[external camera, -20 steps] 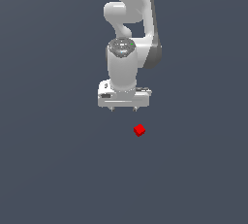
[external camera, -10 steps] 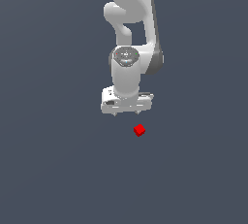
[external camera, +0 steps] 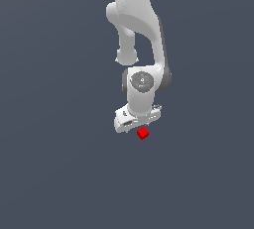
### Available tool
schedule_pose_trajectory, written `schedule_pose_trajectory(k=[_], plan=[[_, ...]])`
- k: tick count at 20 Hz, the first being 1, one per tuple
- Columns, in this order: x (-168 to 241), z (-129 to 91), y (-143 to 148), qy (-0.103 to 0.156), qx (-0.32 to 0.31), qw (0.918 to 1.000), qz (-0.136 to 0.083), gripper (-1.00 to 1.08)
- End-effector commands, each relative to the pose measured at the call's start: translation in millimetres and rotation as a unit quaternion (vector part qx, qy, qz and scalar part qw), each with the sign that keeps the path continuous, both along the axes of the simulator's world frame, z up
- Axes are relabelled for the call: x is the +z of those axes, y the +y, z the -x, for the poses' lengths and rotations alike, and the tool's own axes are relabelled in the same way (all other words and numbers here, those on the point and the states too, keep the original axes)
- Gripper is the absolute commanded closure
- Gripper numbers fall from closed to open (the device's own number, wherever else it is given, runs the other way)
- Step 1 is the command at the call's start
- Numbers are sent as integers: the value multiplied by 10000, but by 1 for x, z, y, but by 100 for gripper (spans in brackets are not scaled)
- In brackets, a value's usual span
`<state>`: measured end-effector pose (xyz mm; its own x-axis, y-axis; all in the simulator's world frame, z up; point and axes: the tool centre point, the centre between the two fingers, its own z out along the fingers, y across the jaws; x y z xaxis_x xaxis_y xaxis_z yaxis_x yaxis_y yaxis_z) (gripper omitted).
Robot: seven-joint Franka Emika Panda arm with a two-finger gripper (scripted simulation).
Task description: Pick up the red cube and move it to a goal position.
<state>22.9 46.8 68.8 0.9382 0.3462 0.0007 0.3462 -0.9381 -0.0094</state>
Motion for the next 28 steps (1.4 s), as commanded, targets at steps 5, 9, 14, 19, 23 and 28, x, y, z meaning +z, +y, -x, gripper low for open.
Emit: schedule_pose_trajectory(k=[5, 9, 14, 19, 23, 28], plan=[[-35, -7, 21, -14, 732, 9973, 25, -92], [-46, -8, 28, -17, 960, 9954, 36, -92], [-49, -9, 30, -17, 1023, 9947, 42, 108], [-49, -9, 30, -17, 1023, 9947, 42, 108], [-49, -9, 30, -17, 1023, 9947, 42, 108], [-45, -8, 28, -16, 1021, 9948, 45, 108]])
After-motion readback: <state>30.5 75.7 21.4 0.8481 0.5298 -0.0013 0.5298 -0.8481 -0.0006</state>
